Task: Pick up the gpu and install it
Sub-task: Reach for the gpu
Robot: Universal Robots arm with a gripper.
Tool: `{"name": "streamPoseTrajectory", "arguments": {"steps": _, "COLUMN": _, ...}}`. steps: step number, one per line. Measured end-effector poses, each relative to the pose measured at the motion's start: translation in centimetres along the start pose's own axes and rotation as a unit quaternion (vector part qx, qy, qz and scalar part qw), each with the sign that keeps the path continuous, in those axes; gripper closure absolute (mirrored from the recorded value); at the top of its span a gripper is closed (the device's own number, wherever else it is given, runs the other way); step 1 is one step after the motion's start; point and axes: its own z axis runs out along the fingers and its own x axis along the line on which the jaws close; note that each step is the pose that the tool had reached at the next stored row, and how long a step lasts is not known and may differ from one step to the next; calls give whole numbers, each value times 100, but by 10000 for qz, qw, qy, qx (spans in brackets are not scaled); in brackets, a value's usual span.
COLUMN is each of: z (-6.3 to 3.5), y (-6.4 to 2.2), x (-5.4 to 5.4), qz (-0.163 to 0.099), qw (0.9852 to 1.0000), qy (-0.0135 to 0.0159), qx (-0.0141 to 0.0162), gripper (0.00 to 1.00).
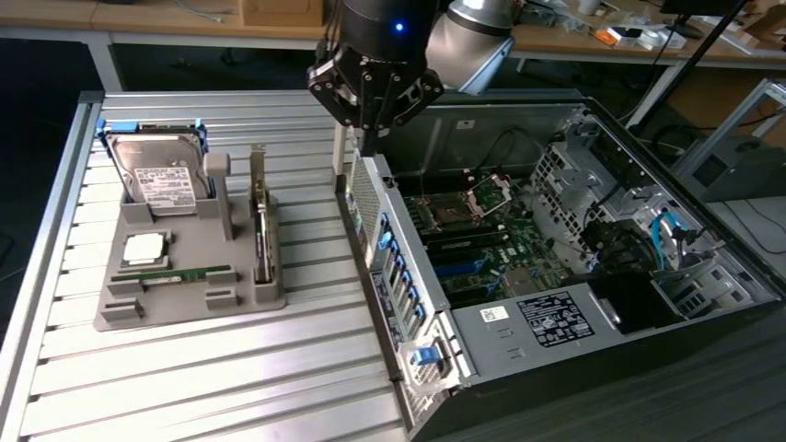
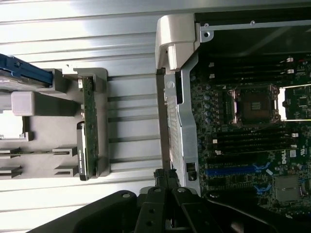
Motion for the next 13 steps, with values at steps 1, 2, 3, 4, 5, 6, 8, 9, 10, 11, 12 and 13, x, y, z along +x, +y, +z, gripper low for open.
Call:
{"name": "streamPoseTrajectory", "arguments": {"steps": 1, "z": 0, "y": 0, "x": 5, "qz": 0, "qw": 10000, "qy": 0, "qx": 0, "gripper": 89}}
{"name": "streamPoseTrajectory", "arguments": {"steps": 2, "z": 0, "y": -1, "x": 12, "qz": 0, "qw": 10000, "qy": 0, "qx": 0, "gripper": 89}}
{"name": "streamPoseTrajectory", "arguments": {"steps": 3, "z": 0, "y": -1, "x": 18, "qz": -1, "qw": 10000, "qy": 0, "qx": 0, "gripper": 89}}
{"name": "streamPoseTrajectory", "arguments": {"steps": 4, "z": 0, "y": -2, "x": 24, "qz": 0, "qw": 10000, "qy": 0, "qx": 0, "gripper": 89}}
{"name": "streamPoseTrajectory", "arguments": {"steps": 5, "z": 0, "y": -2, "x": 28, "qz": 0, "qw": 10000, "qy": 0, "qx": 0, "gripper": 89}}
{"name": "streamPoseTrajectory", "arguments": {"steps": 6, "z": 0, "y": -2, "x": 31, "qz": 0, "qw": 10000, "qy": 0, "qx": 0, "gripper": 89}}
{"name": "streamPoseTrajectory", "arguments": {"steps": 8, "z": 0, "y": -3, "x": 39, "qz": 0, "qw": 10000, "qy": 0, "qx": 0, "gripper": 89}}
{"name": "streamPoseTrajectory", "arguments": {"steps": 9, "z": 0, "y": -3, "x": 43, "qz": 0, "qw": 10000, "qy": 0, "qx": 0, "gripper": 89}}
{"name": "streamPoseTrajectory", "arguments": {"steps": 10, "z": 0, "y": -3, "x": 46, "qz": 0, "qw": 10000, "qy": 0, "qx": 0, "gripper": 89}}
{"name": "streamPoseTrajectory", "arguments": {"steps": 11, "z": 0, "y": -4, "x": 51, "qz": 0, "qw": 10000, "qy": 0, "qx": 0, "gripper": 89}}
{"name": "streamPoseTrajectory", "arguments": {"steps": 12, "z": 0, "y": -4, "x": 55, "qz": 0, "qw": 10000, "qy": 0, "qx": 0, "gripper": 89}}
{"name": "streamPoseTrajectory", "arguments": {"steps": 13, "z": 0, "y": -4, "x": 59, "qz": 0, "qw": 10000, "qy": 0, "qx": 0, "gripper": 89}}
